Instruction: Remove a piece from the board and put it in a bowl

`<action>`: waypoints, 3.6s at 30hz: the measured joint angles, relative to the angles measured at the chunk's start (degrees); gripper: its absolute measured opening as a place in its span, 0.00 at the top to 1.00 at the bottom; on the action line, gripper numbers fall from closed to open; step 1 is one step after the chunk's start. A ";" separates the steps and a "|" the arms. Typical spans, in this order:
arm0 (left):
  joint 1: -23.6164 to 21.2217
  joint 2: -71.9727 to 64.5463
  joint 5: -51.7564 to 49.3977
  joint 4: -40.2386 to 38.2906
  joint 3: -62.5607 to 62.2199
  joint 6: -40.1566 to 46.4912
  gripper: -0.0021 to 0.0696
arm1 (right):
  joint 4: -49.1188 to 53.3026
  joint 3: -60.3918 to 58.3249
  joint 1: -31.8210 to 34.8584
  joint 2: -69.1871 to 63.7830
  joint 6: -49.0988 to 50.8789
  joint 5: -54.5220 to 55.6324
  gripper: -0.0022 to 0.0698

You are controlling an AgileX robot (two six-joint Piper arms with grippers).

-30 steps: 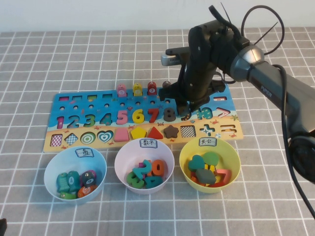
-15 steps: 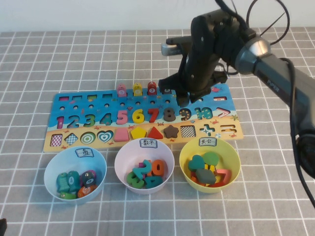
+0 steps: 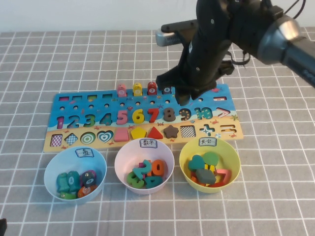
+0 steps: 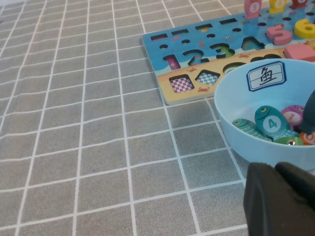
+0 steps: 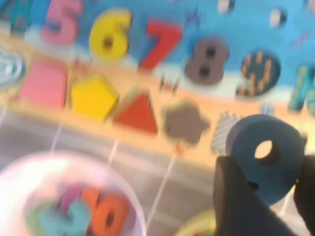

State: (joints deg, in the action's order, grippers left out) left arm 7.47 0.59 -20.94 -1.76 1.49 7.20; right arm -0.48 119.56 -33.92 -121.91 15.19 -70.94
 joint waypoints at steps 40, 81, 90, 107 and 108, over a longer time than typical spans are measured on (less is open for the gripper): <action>0.00 0.00 0.00 0.00 0.00 0.00 0.98 | -3.36 -64.61 -16.97 29.84 -9.91 61.27 0.66; 0.00 0.00 0.00 0.00 0.00 0.00 0.98 | 4.38 -45.73 -17.49 17.56 9.64 38.90 0.66; 0.00 0.00 0.00 0.00 0.00 0.00 0.98 | 4.75 -42.70 -17.49 15.24 10.25 37.71 0.66; 0.00 0.00 0.00 0.00 0.00 0.00 0.98 | 5.13 -41.96 -17.49 12.54 10.25 37.13 0.66; 0.00 0.00 0.00 0.00 0.00 0.00 0.98 | 5.13 -41.96 -17.49 12.41 10.25 37.16 0.65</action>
State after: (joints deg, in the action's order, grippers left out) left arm 7.47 0.59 -20.94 -1.76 1.49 7.20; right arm 4.65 77.60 -51.40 -109.50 25.45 -33.78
